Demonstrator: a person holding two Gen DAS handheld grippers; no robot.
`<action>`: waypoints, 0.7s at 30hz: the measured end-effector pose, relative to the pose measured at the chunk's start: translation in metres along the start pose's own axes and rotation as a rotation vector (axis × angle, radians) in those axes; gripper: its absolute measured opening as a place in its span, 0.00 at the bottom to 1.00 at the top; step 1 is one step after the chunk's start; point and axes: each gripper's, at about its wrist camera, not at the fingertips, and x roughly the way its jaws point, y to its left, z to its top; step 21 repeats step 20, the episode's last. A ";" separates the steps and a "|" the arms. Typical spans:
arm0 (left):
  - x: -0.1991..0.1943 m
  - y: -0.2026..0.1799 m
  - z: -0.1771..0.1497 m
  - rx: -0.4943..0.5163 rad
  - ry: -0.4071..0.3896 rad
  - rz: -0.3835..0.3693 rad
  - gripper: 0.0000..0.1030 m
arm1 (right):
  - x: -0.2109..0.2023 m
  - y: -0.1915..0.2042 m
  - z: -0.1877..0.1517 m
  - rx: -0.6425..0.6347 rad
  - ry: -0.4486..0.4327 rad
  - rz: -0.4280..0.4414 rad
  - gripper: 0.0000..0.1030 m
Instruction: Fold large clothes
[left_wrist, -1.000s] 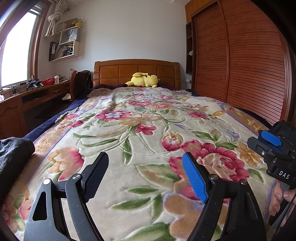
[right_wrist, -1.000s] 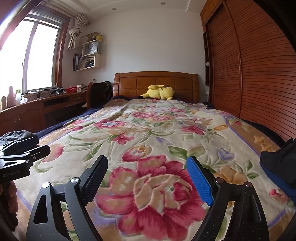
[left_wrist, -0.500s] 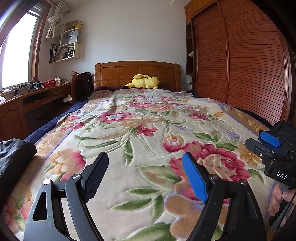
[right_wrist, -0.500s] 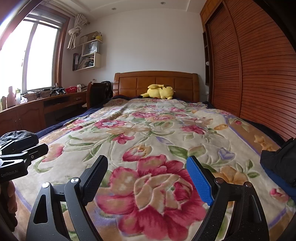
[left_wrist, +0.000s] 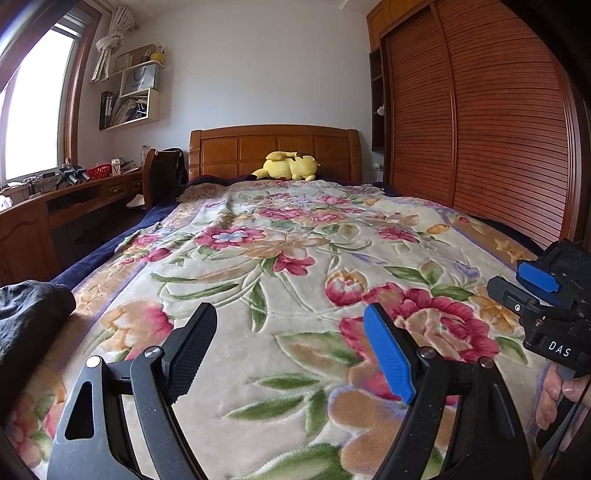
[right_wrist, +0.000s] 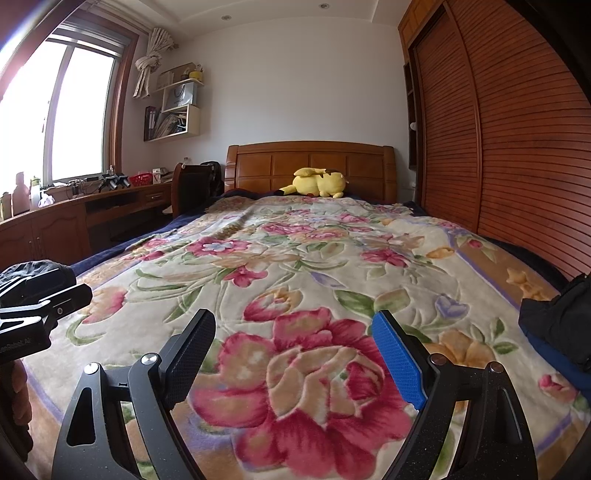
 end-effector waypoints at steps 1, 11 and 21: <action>0.000 0.000 0.000 0.000 0.000 0.000 0.80 | 0.000 0.000 0.000 0.000 0.000 0.001 0.85; -0.001 -0.001 0.001 0.002 -0.005 0.002 0.80 | 0.001 0.002 0.000 0.006 -0.002 -0.008 0.85; -0.002 -0.001 -0.001 0.003 -0.006 0.003 0.80 | 0.002 0.006 0.000 0.008 -0.004 -0.015 0.85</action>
